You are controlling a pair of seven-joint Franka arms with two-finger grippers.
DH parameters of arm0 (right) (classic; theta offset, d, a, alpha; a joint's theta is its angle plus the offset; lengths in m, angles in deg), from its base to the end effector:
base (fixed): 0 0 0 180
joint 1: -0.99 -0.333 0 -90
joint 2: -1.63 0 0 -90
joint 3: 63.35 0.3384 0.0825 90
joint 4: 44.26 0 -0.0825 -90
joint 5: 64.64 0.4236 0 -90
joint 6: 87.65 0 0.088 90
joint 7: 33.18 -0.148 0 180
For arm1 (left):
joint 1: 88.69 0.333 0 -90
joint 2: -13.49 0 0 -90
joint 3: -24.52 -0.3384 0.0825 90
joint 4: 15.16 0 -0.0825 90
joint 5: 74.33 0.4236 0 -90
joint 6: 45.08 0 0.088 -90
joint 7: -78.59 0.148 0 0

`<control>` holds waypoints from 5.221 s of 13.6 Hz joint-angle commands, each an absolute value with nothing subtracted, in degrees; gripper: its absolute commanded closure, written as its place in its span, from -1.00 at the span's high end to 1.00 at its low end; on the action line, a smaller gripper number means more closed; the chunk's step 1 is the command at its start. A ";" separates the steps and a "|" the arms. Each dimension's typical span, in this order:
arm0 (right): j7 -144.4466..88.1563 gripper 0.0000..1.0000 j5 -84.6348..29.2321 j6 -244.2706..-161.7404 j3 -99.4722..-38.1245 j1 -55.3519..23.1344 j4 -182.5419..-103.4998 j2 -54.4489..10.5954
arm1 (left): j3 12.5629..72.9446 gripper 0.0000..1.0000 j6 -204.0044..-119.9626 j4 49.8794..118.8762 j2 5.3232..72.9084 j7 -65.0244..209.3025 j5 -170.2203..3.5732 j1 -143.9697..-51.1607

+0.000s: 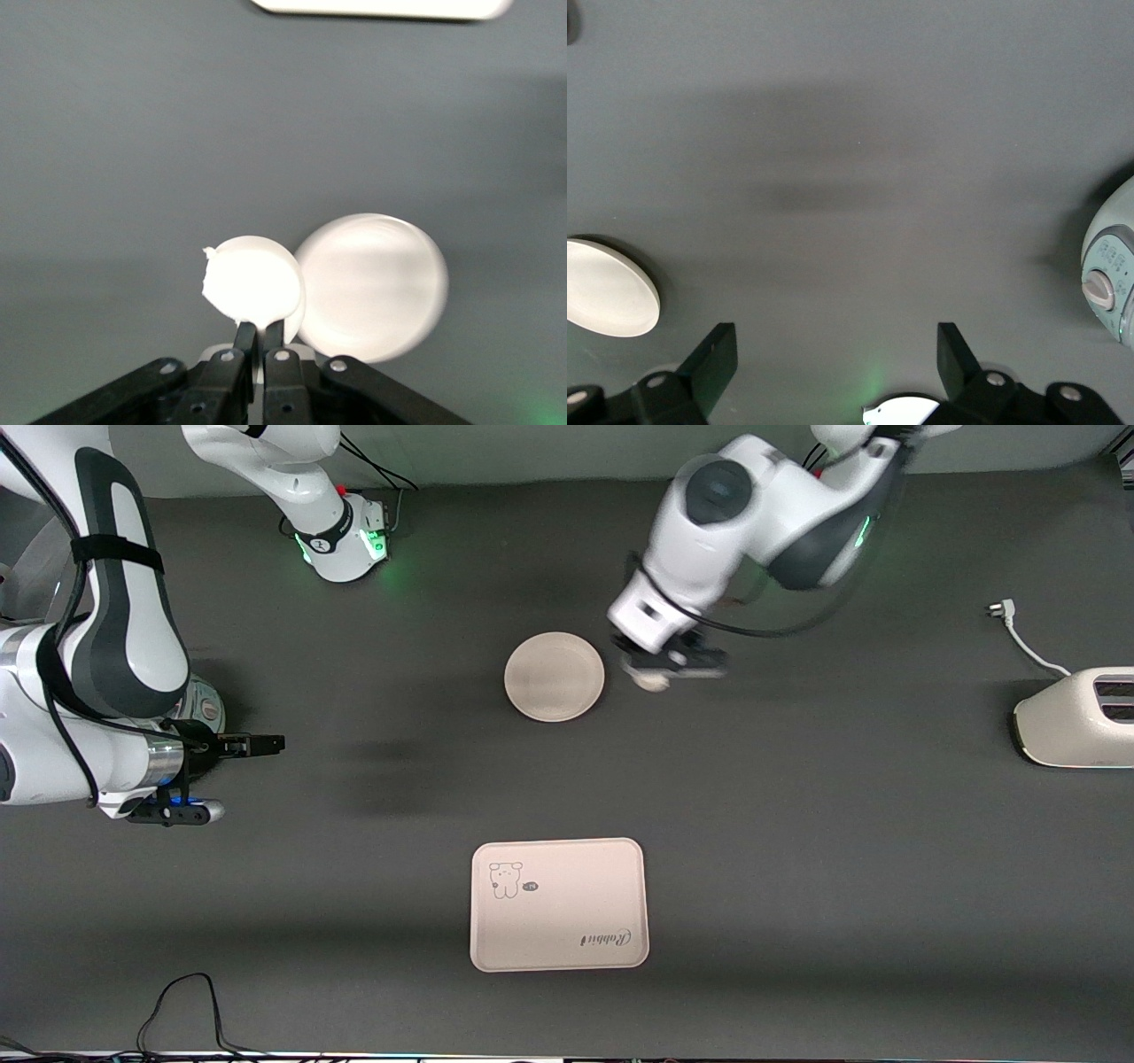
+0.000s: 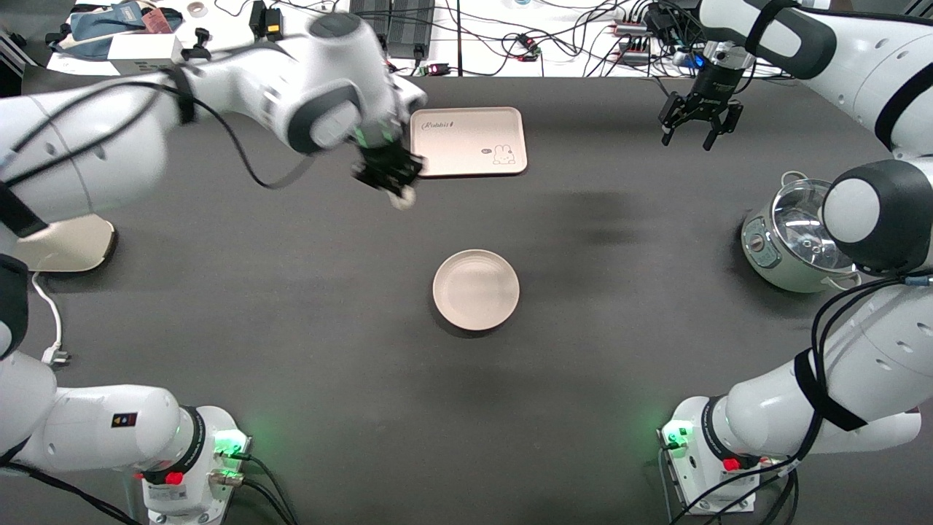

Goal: Place bun in plate and plate on tray
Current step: 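Carry the bun with the left gripper over the white plate, then lower the bun onto the plate and open the left gripper, then withdraw the left gripper while the right gripper reaches the plate rim, then close the right gripper on the plate rim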

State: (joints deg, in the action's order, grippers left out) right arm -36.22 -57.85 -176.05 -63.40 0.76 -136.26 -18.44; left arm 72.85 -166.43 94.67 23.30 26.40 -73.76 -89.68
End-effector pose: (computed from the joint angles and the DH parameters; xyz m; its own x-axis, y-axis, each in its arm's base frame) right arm 0.6387 0.0198 0.3699 0.9125 -0.0466 -0.4065 -0.0898 -0.9921 -0.0878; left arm 0.4264 -0.4736 0.4049 0.9977 0.0552 -0.0406 0.0604 -0.9882 0.1409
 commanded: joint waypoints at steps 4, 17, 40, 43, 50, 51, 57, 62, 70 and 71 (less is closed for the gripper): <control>-36.52 1.00 -57.08 -174.66 -63.35 0.20 -135.14 -20.52 | 71.71 -0.96 -178.15 90.67 46.25 -3.97 -46.08 -103.70; -36.34 1.00 -52.95 -175.18 -63.00 -0.24 -141.19 -20.97 | 56.33 1.00 -181.32 86.18 54.02 -15.37 -37.33 -121.56; -38.98 1.00 -38.97 -208.93 -63.35 -13.06 -173.37 -11.82 | 61.87 1.00 -131.40 65.26 29.67 53.36 -65.07 -70.35; -40.21 1.00 -35.74 -215.07 -63.35 -16.74 -176.27 -12.00 | 61.61 1.00 -130.60 65.96 26.95 62.30 -66.16 -64.54; -49.60 1.00 -32.22 -220.01 -63.26 -25.89 -177.07 -13.14 | 43.99 1.00 -134.72 66.84 23.17 83.57 -66.33 -71.78; -49.79 1.00 -28.64 -220.01 -63.26 -26.69 -177.07 -13.05 | 37.85 1.00 -134.73 66.93 22.55 84.47 -66.33 -77.21; -56.28 1.00 -26.67 -224.83 -63.35 -35.74 -177.07 -14.71 | 24.87 1.00 -134.90 70.16 19.66 84.04 -74.83 -88.87; -57.87 0.91 -26.67 -230.02 -63.35 -40.84 -177.15 -17.44 | 25.04 1.00 -140.96 84.49 9.55 80.45 -75.91 -89.22; -58.23 0.23 -24.22 -236.79 -63.35 -44.98 -178.38 -19.91 | 26.54 1.00 -142.55 88.29 6.20 77.18 -73.54 -88.96; -58.23 0.16 -24.12 -236.80 -63.26 -45.15 -178.47 -19.91 | 26.19 1.00 -142.73 88.29 6.03 77.18 -73.54 -88.78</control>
State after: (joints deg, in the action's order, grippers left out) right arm -57.49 -26.07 -235.09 -62.81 -43.66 -177.68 -20.10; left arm 26.44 -141.60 87.22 7.55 78.27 -74.61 -88.78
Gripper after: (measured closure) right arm 0.317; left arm 0.000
